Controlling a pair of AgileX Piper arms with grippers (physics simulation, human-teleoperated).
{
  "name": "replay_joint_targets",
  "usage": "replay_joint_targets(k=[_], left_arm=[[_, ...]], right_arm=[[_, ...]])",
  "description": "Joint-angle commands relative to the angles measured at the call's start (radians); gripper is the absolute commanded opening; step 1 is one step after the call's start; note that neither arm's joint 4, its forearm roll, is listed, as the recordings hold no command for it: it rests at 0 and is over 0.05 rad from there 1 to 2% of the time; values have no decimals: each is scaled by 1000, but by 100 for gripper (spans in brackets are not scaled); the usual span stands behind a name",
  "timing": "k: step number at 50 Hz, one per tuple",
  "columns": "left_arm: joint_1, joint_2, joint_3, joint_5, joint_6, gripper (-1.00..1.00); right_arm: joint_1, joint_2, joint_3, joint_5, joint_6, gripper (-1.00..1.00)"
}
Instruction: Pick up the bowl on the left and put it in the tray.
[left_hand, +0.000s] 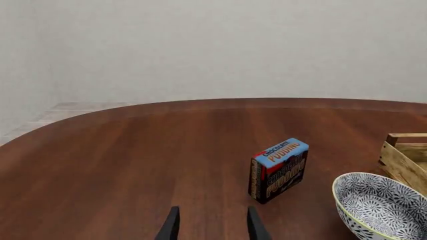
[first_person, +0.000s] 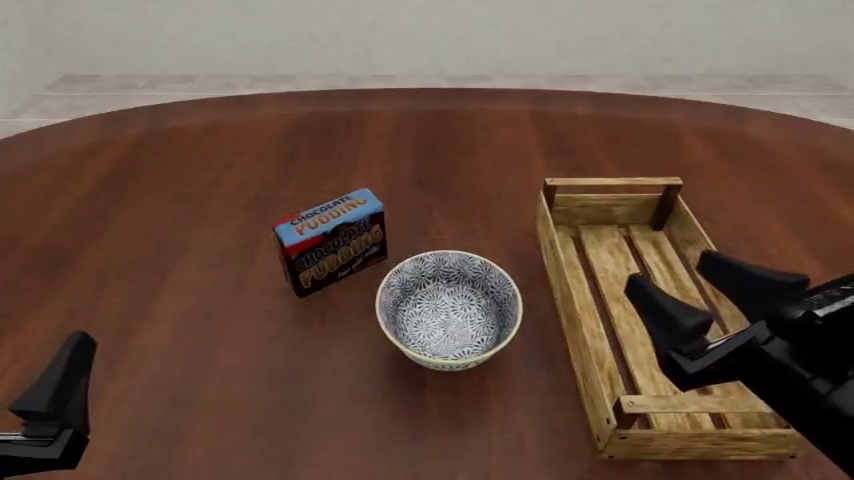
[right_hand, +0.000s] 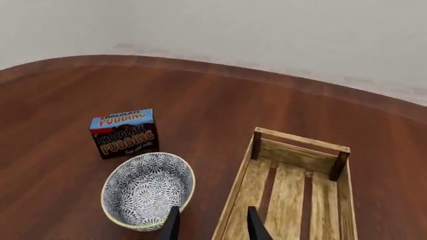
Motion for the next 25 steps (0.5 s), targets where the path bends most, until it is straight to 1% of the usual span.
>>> replay_joint_targets(k=[1,9,25], left_arm=[[0,0,0,0,0,100],[0,0,0,0,0,100],[0,0,0,0,0,100]], right_arm=[[37,71,-49,1,6,100],[37,142,-67,-28,15,100],[41,252,-149,-36,24,100]])
